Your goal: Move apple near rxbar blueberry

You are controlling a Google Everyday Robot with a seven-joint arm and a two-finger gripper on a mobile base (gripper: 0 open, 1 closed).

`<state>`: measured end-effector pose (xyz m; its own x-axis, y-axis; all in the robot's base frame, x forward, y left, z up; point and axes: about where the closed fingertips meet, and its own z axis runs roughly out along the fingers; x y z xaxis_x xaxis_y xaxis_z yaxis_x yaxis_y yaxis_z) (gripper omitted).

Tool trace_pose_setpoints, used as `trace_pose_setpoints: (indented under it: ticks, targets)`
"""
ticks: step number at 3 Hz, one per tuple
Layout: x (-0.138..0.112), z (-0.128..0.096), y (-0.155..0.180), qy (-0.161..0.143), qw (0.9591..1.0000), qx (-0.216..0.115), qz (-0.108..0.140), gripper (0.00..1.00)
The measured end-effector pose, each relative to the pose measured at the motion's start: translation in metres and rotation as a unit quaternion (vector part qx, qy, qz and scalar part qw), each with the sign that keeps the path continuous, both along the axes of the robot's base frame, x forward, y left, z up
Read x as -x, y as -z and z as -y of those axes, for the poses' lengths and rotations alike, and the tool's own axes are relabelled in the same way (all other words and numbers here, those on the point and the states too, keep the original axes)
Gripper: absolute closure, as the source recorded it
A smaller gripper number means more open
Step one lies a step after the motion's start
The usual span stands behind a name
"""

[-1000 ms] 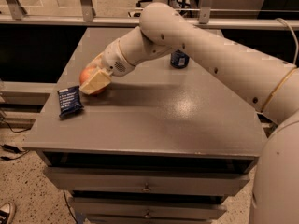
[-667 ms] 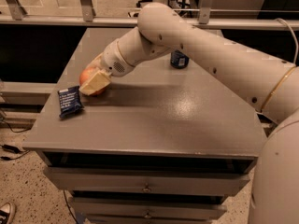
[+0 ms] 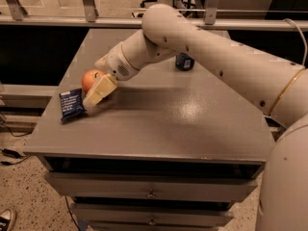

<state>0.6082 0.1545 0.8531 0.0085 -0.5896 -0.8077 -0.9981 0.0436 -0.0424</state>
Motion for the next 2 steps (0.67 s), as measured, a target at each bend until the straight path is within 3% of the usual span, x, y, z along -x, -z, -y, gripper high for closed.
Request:
trace_pose_setpoints:
  ticks: [1,2]
  targets:
    - [0.006,0.007,-0.009,0.005,0.9999,-0.008,0.003,0.00]
    - [0.027,0.050,-0.028,0.047,0.9981,-0.038,0.007,0.00]
